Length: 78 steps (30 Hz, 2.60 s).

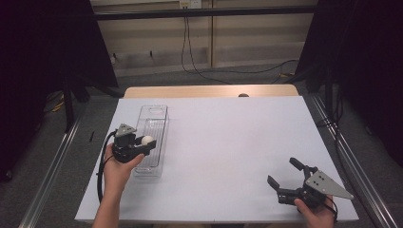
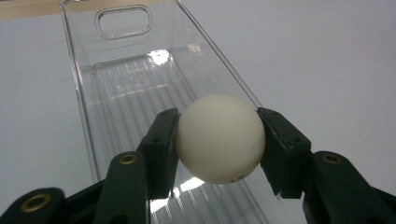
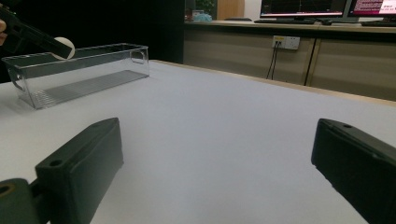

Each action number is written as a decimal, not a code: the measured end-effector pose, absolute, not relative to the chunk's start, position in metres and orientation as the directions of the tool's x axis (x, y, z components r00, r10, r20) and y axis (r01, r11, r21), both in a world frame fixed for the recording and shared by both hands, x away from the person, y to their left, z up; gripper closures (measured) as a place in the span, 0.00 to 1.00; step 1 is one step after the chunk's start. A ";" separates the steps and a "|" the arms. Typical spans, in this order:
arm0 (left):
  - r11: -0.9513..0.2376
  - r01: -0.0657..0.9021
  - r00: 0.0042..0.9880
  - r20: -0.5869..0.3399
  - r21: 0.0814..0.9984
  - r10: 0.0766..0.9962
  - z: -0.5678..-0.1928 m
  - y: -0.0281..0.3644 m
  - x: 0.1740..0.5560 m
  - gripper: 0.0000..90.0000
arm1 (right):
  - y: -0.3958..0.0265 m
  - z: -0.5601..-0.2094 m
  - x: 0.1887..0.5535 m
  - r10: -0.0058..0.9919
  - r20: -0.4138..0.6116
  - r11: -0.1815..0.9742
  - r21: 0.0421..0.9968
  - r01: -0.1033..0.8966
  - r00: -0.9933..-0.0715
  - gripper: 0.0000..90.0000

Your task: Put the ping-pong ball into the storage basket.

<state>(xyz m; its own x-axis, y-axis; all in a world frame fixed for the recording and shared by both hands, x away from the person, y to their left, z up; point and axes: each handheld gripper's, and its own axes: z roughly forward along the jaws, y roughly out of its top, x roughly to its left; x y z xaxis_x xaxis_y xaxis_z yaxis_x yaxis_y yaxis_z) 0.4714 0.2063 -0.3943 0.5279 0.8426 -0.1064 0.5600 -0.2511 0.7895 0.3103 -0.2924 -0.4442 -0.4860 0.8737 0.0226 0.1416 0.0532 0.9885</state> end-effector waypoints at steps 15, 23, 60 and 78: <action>-0.258 0.570 0.522 -0.101 0.780 0.847 -0.397 0.203 0.473 0.57 | -0.293 -0.444 0.310 0.873 0.024 0.052 0.989 0.142 -0.487 0.02; -0.269 0.573 0.522 -0.092 0.774 0.848 -0.399 0.202 0.475 0.57 | -0.294 -0.444 0.309 0.872 0.023 0.054 0.988 0.143 -0.490 0.02; -0.189 0.527 0.490 -0.114 0.829 0.864 -0.395 0.205 0.469 0.27 | -0.293 -0.443 0.309 0.875 0.029 0.045 0.989 0.141 -0.483 0.02; -0.146 0.462 0.514 -0.130 0.875 0.848 -0.391 0.202 0.458 0.08 | -0.292 -0.443 0.310 0.870 0.027 0.047 0.989 0.137 -0.492 0.02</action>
<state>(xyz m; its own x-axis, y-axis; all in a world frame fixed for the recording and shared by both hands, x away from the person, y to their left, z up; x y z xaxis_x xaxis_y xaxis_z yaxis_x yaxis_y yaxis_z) 0.4578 0.2020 -0.3908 0.5141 0.8478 -0.1300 0.4621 -0.1460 0.8747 0.3104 -0.2925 -0.4434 -0.4920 0.8702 0.0271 0.1372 0.0468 0.9894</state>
